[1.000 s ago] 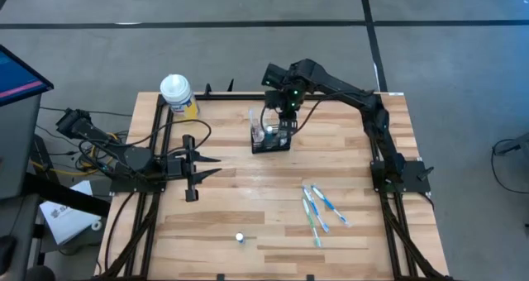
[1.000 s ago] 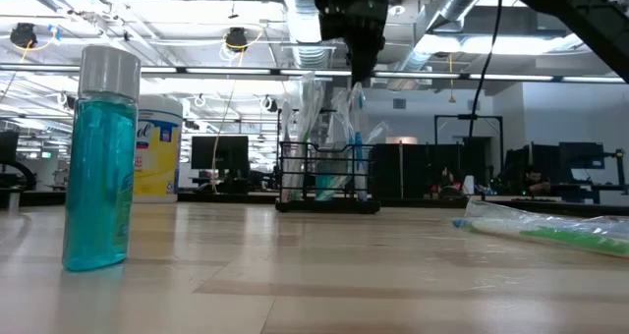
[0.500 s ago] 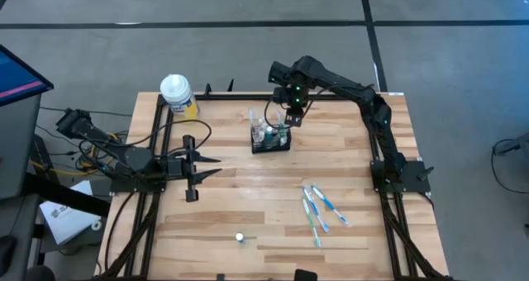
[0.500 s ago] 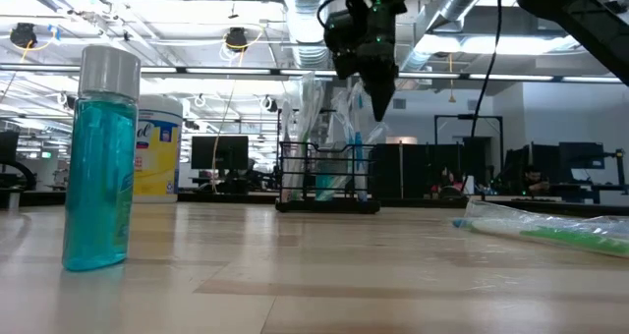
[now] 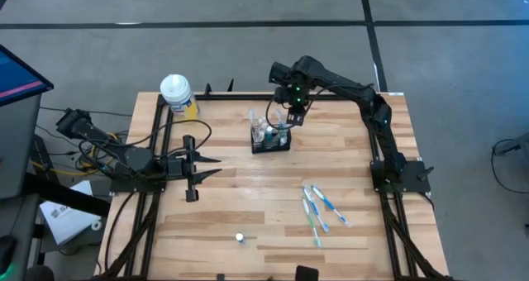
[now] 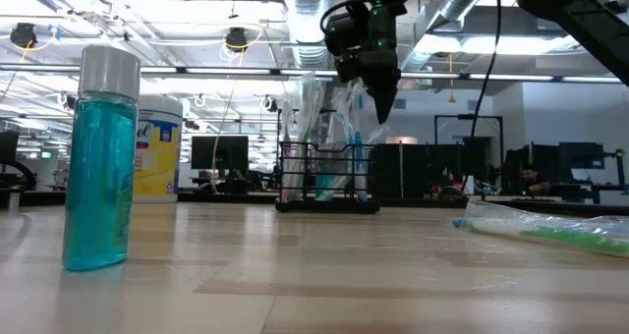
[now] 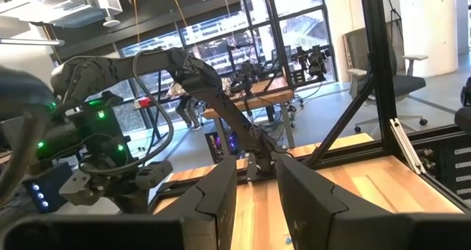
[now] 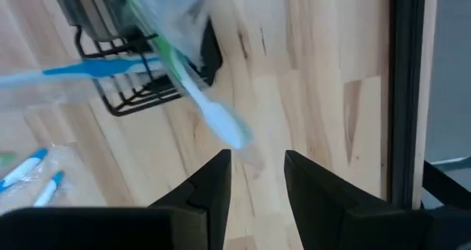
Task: Pick & Place toothbrushing station
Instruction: Adjust the green toothbrush in the black mesh organizer
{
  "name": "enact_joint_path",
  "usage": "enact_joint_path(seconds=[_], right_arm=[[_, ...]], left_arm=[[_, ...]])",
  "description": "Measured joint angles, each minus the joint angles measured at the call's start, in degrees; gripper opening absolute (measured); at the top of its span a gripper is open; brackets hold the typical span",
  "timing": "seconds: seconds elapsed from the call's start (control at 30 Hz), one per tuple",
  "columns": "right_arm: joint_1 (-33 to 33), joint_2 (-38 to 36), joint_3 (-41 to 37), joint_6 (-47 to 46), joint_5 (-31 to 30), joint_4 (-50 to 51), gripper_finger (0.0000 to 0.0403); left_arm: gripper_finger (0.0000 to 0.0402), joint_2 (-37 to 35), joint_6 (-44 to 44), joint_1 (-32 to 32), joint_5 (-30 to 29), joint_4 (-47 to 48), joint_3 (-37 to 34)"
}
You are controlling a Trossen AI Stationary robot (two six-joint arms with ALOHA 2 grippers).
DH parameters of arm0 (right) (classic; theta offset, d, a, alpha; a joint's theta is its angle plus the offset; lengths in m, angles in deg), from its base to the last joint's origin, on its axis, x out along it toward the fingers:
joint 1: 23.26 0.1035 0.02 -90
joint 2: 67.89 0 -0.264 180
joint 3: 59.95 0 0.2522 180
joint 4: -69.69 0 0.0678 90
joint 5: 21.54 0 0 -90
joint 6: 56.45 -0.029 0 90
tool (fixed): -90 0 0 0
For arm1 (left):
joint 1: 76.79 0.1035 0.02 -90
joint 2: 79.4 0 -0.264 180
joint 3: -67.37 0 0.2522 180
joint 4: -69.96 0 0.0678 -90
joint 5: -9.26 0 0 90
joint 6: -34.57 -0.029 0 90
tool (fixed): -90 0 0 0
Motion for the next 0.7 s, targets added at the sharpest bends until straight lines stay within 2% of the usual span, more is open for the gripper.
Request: enact_joint_path(seconds=[0.4, 0.7], right_arm=[[0.5, 1.4, 0.0, 1.5, 0.1, 0.0, 0.0108], [0.6, 1.3, 0.0, 1.5, -0.6, 0.0, 0.0009]], left_arm=[[0.0092, 0.0, 0.0, 0.0, 0.0, 0.5, 0.0], [0.0092, 0.0, 0.0, 0.0, 0.0, 0.6, 0.0]])
